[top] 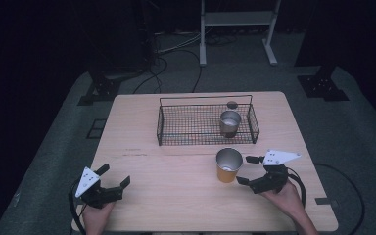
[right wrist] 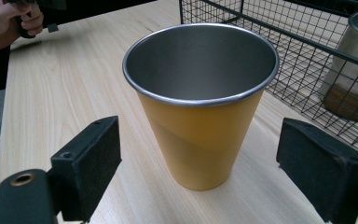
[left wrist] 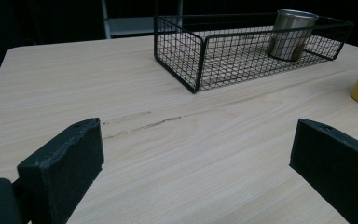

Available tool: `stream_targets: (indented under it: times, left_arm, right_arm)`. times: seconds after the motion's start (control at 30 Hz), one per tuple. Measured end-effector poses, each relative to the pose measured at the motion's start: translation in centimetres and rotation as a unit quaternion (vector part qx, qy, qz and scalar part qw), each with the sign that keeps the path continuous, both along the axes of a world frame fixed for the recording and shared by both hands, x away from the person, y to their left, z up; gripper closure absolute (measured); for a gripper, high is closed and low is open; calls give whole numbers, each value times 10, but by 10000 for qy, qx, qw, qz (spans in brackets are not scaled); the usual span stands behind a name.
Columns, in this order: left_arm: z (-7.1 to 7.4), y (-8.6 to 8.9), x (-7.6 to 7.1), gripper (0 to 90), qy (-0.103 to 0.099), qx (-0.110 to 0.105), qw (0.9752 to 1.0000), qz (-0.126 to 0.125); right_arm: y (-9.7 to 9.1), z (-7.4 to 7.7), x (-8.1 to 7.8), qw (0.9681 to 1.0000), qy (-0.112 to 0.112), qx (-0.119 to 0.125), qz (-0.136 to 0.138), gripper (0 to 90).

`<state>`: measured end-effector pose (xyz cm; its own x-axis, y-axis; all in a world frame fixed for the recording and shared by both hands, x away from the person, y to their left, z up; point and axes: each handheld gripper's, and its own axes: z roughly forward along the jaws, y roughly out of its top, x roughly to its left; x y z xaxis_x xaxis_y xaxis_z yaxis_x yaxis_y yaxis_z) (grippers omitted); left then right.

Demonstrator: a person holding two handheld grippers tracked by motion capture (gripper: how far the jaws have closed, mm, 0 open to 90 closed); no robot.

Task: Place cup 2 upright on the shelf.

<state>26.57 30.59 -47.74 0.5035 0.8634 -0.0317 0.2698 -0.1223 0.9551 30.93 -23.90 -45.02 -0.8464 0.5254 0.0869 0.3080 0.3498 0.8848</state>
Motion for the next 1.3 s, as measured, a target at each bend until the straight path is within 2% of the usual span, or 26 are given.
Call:
stream_targets:
  times: [0.53,1.3]
  left_arm:
    - [0,0,-1,17,-7,-17,10000,14]
    - [0,1,-1,17,-27,-14,10000,24]
  right_arm:
    - [14,-5,12,10000,40,2,-72,72]
    - [34,-13,24,10000,-27,32,41,73]
